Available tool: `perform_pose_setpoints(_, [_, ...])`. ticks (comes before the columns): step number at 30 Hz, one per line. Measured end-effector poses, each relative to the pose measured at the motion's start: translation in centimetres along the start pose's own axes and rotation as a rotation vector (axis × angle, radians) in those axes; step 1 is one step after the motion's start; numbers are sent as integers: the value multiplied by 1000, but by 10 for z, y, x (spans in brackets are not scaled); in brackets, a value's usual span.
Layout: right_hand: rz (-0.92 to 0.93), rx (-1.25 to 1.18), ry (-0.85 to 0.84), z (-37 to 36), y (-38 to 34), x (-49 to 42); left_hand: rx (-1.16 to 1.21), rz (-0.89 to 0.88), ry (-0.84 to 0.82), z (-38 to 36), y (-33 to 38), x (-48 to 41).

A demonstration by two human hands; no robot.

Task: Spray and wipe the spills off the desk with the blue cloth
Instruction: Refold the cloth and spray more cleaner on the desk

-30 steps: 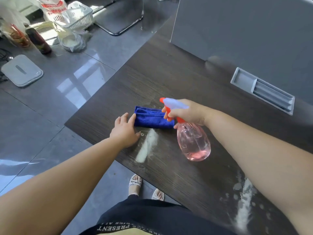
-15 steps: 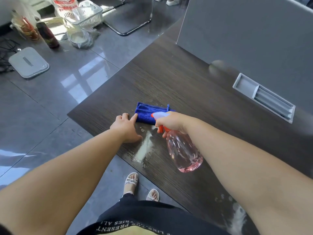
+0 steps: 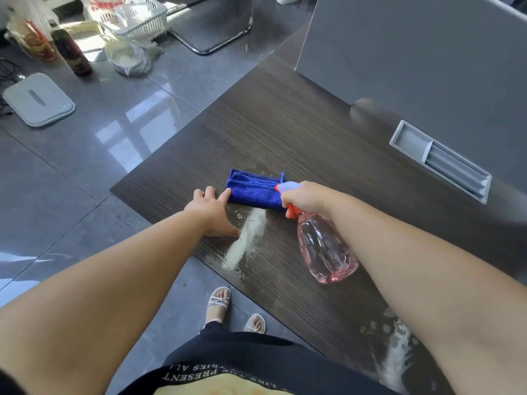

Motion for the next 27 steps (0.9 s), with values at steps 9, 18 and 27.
perform_pose_setpoints(9, [-12, 32, -43, 3, 7, 12, 11, 10, -22, 2, 4, -5])
perform_pose_setpoints(18, [3, 3, -77, -5, 7, 11, -2, 7, -33, 2, 3, -5])
perform_pose_setpoints(27, [77, -6, -109, -24, -22, 1, 1, 2, -48, 3, 1, -5])
Point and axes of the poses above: each hand's wrist, its own x-axis away from the middle knuckle, its own z-axis out of the back of the hand, y = z × x, the point moved 4 cm from there along -x, towards the middle knuckle, and after that the axes turned 6 degrees about z, right-handed, at the moved point
